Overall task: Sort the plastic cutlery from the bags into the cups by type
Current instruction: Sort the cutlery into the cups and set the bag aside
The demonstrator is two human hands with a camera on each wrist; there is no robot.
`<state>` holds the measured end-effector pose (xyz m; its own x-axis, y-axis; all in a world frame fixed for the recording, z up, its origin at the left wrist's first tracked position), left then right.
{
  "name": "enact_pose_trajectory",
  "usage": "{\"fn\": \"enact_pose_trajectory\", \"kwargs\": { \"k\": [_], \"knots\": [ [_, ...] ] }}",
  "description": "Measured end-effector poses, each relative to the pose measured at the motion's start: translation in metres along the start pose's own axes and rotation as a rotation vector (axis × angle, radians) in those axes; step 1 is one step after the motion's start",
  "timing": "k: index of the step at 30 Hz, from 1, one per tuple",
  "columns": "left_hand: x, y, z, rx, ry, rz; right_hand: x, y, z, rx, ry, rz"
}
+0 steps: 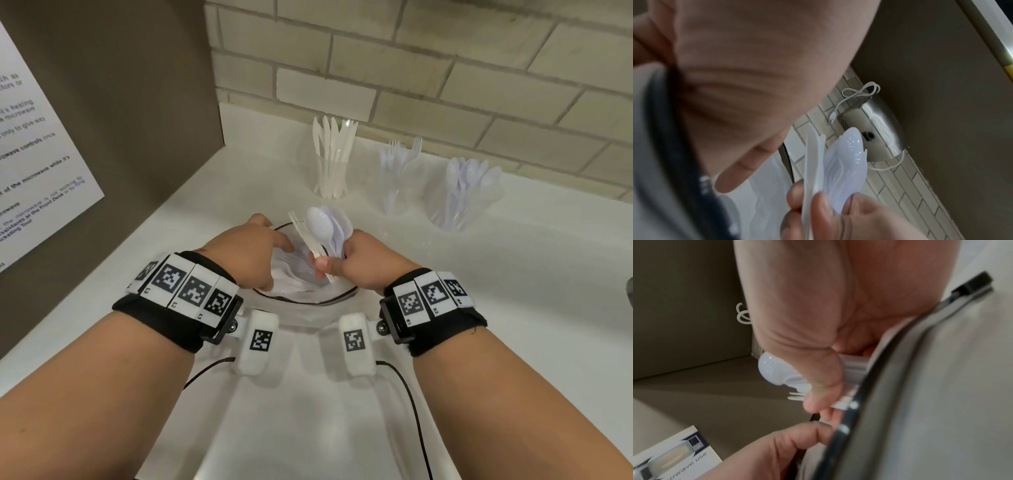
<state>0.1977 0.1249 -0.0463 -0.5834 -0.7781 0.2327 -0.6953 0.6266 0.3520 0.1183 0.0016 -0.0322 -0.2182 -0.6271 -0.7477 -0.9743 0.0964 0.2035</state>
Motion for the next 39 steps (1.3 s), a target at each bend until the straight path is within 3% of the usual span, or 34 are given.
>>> {"fn": "enact_pose_trajectory", "kwargs": {
  "k": [7, 11, 14, 21, 23, 25, 27, 30, 32, 34, 36, 39],
  "knots": [
    [0.014, 0.008, -0.017, 0.118, 0.096, 0.095, -0.003, 0.002, -0.005, 0.071, -0.343, -0.019],
    [0.009, 0.01, -0.018, 0.113, 0.081, 0.062, -0.004, 0.001, -0.009, 0.175, -0.722, -0.029],
    [0.009, 0.011, -0.016, 0.107, 0.04, 0.055, -0.008, 0.001, -0.026, 0.327, -0.82, -0.095],
    [-0.005, 0.012, -0.041, 0.266, -0.19, -0.053, -0.03, 0.006, -0.045, 0.443, -0.987, -0.215],
    [0.01, 0.024, -0.061, 0.459, -0.05, 0.043, -0.037, 0.007, -0.045, 0.386, -1.118, -0.235],
    [0.021, 0.037, -0.075, 0.591, 0.468, 0.152, -0.045, 0.008, -0.048, 0.358, -1.187, -0.259],
    [0.023, 0.032, -0.063, 0.427, 1.1, 0.161, -0.055, 0.008, -0.053, 0.371, -1.173, -0.295],
    [0.037, 0.02, -0.032, -0.027, 1.755, 0.062, -0.076, 0.009, -0.064, 0.406, -1.099, -0.375],
    [0.047, 0.021, -0.024, -0.244, 1.937, -0.037, -0.089, 0.012, -0.069, 0.417, -1.042, -0.421],
    [0.062, 0.026, -0.029, -0.377, 2.063, -0.025, -0.095, 0.012, -0.065, 0.412, -0.992, -0.409],
    [0.072, 0.029, -0.039, -0.405, 2.172, 0.036, -0.093, 0.009, -0.053, 0.397, -0.96, -0.37],
    [0.075, 0.028, -0.039, -0.384, 2.165, 0.012, -0.083, 0.006, -0.041, 0.409, -0.958, -0.292]
  ]
}}
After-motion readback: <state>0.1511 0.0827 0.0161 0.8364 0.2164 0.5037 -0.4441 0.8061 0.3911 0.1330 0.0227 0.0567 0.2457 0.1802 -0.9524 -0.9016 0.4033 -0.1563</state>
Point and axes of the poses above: each hand's wrist, its own y-axis away from the middle knuckle, its own z-axis out of the palm, x = y × z, the point moved 9 cm from there along -y, towards the middle knuckle, and after that the axes turned 2 degrees about -z, right-handed, at the moved point
